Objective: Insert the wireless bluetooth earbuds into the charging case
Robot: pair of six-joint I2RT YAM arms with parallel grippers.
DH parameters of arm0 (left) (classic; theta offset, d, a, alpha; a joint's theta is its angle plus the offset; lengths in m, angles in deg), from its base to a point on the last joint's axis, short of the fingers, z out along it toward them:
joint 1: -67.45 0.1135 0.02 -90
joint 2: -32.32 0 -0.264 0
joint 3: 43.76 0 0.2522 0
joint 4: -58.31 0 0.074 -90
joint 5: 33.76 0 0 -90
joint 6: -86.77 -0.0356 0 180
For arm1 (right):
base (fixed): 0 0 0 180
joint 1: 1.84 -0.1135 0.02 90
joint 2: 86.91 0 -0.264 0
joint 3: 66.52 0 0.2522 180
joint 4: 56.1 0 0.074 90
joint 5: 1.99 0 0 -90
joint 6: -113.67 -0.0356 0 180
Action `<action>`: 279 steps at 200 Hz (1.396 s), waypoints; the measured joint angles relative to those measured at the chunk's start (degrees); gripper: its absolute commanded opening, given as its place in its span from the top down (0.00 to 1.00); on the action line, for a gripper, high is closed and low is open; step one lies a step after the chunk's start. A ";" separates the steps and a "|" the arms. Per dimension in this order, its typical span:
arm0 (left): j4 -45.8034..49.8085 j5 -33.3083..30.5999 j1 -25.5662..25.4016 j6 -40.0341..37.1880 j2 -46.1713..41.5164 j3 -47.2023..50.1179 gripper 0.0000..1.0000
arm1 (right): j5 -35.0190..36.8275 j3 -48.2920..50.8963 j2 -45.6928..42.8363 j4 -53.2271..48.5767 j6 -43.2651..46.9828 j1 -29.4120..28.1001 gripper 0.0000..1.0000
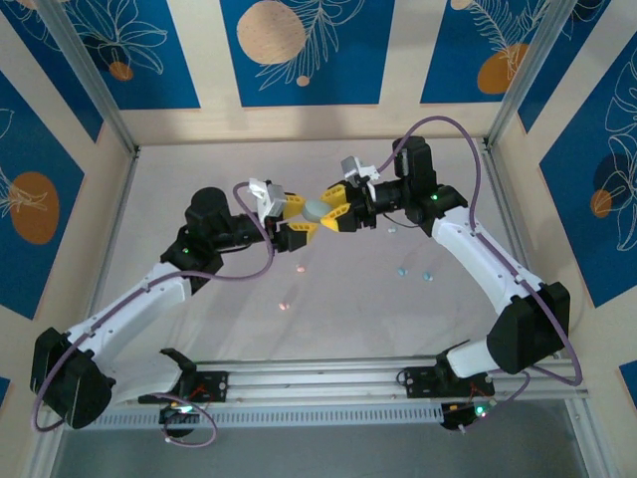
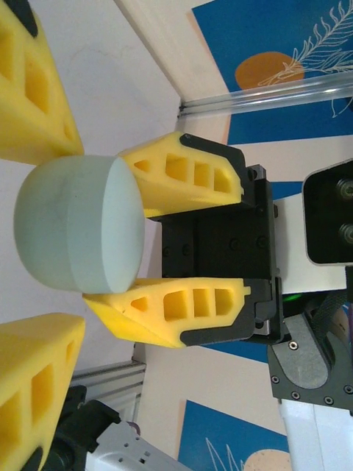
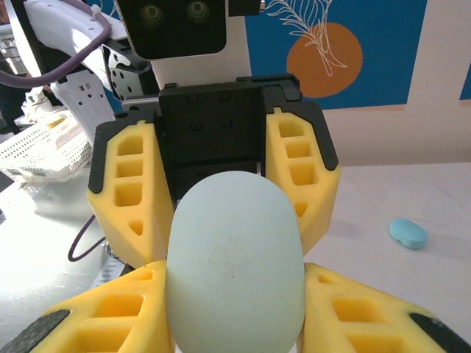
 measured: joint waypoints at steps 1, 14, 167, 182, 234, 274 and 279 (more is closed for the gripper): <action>0.00 -0.02 0.00 0.07 0.02 0.00 0.52 | 0.00 0.00 0.00 -0.02 0.00 0.00 0.66; -0.04 0.09 0.00 0.02 0.46 -0.20 0.55 | -0.17 0.00 0.00 -0.31 0.17 0.00 0.66; -0.17 1.64 0.09 0.33 1.86 -1.73 0.59 | -0.35 -0.70 0.00 -0.68 0.66 -0.13 0.66; 0.02 1.68 0.11 0.37 1.86 -1.81 0.63 | -0.35 -0.72 0.00 -0.70 0.72 -0.13 0.66; -0.20 2.03 0.22 -0.44 1.86 -1.79 0.78 | 0.04 -1.51 0.02 -1.95 -0.09 -0.09 0.50; -2.89 1.64 0.33 -0.74 1.75 -0.90 0.79 | -0.37 -4.35 1.49 -2.60 -7.96 1.33 0.42; -2.93 1.62 0.33 -0.74 1.75 -0.61 0.79 | -0.39 -4.61 1.66 -2.60 -9.16 1.62 0.42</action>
